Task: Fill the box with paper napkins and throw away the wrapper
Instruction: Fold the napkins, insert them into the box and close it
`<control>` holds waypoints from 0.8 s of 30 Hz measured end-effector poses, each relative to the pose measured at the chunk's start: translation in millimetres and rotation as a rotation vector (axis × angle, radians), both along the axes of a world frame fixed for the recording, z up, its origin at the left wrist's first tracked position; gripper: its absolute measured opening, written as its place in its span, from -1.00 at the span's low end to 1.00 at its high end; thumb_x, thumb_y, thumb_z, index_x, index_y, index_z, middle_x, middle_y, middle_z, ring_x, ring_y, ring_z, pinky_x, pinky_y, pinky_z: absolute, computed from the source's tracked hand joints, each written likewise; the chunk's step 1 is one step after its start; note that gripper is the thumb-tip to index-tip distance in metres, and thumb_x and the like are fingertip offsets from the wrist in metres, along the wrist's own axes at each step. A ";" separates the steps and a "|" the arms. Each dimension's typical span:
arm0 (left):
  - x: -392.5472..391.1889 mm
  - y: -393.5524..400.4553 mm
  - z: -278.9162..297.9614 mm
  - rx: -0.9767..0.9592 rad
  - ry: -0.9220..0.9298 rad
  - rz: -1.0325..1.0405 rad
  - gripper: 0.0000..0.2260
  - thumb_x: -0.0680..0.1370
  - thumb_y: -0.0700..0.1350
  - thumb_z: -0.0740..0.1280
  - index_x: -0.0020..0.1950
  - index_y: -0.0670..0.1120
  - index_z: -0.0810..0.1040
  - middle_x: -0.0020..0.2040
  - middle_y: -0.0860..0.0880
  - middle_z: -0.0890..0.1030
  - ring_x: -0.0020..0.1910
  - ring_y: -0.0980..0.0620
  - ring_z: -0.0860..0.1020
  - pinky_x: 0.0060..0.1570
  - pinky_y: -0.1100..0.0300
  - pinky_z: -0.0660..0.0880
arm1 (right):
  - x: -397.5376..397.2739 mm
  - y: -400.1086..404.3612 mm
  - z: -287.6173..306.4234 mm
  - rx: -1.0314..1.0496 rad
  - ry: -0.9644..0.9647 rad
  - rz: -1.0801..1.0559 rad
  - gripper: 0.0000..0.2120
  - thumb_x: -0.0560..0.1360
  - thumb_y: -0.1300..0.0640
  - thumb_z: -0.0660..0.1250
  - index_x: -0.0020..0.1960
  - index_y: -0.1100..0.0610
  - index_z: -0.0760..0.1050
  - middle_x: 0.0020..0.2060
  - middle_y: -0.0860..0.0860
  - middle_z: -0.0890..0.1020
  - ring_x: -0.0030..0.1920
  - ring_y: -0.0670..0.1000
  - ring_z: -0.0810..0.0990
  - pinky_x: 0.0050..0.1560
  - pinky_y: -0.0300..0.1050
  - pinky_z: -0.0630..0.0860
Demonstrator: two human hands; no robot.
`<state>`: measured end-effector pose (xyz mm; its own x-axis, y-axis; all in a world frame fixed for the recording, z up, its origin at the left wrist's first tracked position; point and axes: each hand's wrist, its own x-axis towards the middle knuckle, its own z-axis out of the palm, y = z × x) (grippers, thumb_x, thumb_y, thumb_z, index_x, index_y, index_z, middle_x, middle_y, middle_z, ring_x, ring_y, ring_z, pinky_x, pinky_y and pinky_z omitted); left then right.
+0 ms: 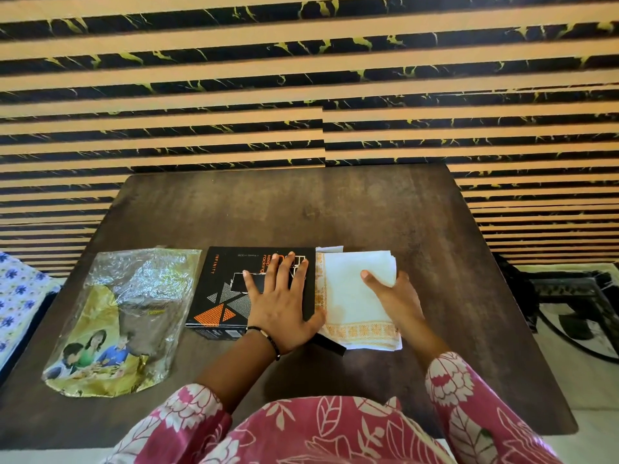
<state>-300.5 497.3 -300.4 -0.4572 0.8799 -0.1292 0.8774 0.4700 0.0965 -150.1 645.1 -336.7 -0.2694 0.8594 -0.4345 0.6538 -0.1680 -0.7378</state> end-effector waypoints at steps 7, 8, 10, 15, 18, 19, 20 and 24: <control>-0.7 0.4 -2.0 0.014 0.004 -0.001 -0.21 0.38 0.37 0.00 0.50 0.04 -0.16 0.55 -0.02 -0.13 0.52 -0.09 -0.22 0.32 -0.42 -0.24 | -10.0 -3.3 11.7 -0.032 0.154 0.100 -0.56 0.48 -0.03 0.31 0.28 0.06 0.26 0.07 -0.02 0.53 0.00 0.01 0.57 0.06 0.06 0.57; -0.7 0.5 -1.7 0.011 0.005 -0.001 -0.21 0.38 0.37 0.00 0.50 0.04 -0.16 0.55 -0.02 -0.13 0.52 -0.09 -0.22 0.32 -0.41 -0.24 | -12.0 -3.4 13.2 -0.107 0.208 0.077 -0.57 0.48 0.00 0.32 0.28 0.06 0.28 0.11 0.02 0.55 0.02 0.03 0.58 0.09 0.10 0.56; -0.7 0.9 -1.6 0.007 0.003 0.001 -0.21 0.38 0.37 -0.02 0.50 0.04 -0.16 0.55 -0.02 -0.14 0.52 -0.10 -0.23 0.32 -0.41 -0.25 | -16.5 -3.7 17.2 -0.228 0.294 0.061 -0.60 0.48 0.07 0.32 0.27 0.04 0.30 0.13 0.06 0.55 0.03 0.06 0.59 0.07 0.10 0.56; -0.4 0.3 -0.7 0.001 0.010 0.001 -0.20 0.37 0.38 -0.03 0.50 0.04 -0.17 0.55 -0.02 -0.14 0.52 -0.10 -0.23 0.32 -0.42 -0.24 | -16.8 1.9 25.9 -0.359 0.235 0.135 -0.61 0.48 0.18 0.26 0.26 0.03 0.25 0.12 0.06 0.52 -0.04 0.01 0.55 -0.20 -0.04 0.50; 0.4 -1.2 -1.1 0.009 0.010 0.000 -0.21 0.38 0.37 -0.02 0.50 0.04 -0.17 0.55 -0.02 -0.15 0.52 -0.09 -0.22 0.33 -0.42 -0.24 | -6.6 4.0 17.1 -0.321 0.158 0.039 -0.72 0.49 0.17 0.27 0.17 0.13 0.31 0.09 0.13 0.57 -0.04 0.10 0.59 -0.23 -0.01 0.54; 0.7 -1.2 -1.5 0.012 0.012 -0.002 -0.21 0.39 0.37 -0.01 0.50 0.04 -0.17 0.55 -0.02 -0.15 0.52 -0.09 -0.22 0.33 -0.42 -0.24 | -6.2 2.7 13.5 -0.284 0.138 0.001 -0.75 0.50 0.16 0.27 0.14 0.15 0.33 0.08 0.14 0.58 -0.03 0.12 0.60 -0.16 0.06 0.59; 0.7 -1.4 -2.0 0.013 0.015 -0.004 -0.22 0.39 0.36 -0.01 0.50 0.04 -0.17 0.55 -0.02 -0.15 0.52 -0.10 -0.22 0.33 -0.42 -0.23 | -7.8 -0.3 11.1 -0.236 0.109 -0.028 -0.77 0.50 0.15 0.27 0.11 0.15 0.34 0.07 0.15 0.58 -0.01 0.14 0.61 -0.07 0.12 0.60; -0.3 0.8 -3.2 0.015 0.010 0.000 -0.20 0.38 0.40 -0.04 0.50 0.04 -0.16 0.55 -0.03 -0.14 0.52 -0.11 -0.22 0.32 -0.43 -0.23 | -26.2 -21.5 10.4 -0.111 0.044 -0.063 -0.71 0.50 0.15 0.22 0.19 0.21 0.33 0.08 0.15 0.54 0.06 0.17 0.56 0.08 0.11 0.53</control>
